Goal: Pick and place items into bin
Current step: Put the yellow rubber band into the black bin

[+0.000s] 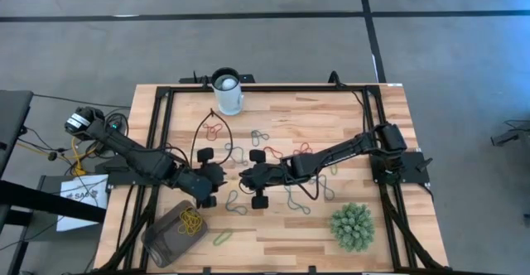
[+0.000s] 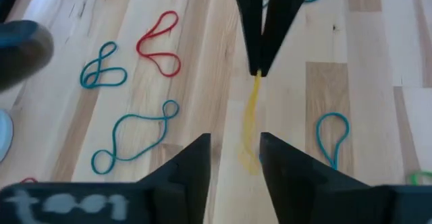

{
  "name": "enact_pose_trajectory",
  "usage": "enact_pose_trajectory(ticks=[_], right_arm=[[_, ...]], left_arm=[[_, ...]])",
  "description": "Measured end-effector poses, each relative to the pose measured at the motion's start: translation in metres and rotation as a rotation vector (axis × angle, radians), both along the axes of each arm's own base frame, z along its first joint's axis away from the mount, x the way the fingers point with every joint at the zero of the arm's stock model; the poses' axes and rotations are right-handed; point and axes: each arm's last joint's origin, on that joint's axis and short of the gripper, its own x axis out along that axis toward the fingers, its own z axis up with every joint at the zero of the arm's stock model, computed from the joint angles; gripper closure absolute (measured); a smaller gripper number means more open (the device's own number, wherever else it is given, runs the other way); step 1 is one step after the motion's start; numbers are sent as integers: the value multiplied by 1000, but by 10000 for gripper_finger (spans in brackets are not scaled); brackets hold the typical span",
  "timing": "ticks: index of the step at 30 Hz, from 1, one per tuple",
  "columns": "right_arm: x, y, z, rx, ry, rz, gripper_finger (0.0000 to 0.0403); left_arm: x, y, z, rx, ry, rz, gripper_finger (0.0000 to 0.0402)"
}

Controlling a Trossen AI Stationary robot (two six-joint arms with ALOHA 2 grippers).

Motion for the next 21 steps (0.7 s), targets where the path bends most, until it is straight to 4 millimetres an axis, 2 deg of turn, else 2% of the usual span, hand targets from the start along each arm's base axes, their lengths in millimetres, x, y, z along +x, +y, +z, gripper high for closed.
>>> enact_pose_trajectory(ticks=[7, 21], right_arm=[[7, 1, 10, 11, -120, 11, 402], [11, -2, 16, -2, -191, 19, 402]], left_arm=[[7, 0, 5, -36, -87, 18, 249], [10, 3, 6, -22, -98, 19, 256]])
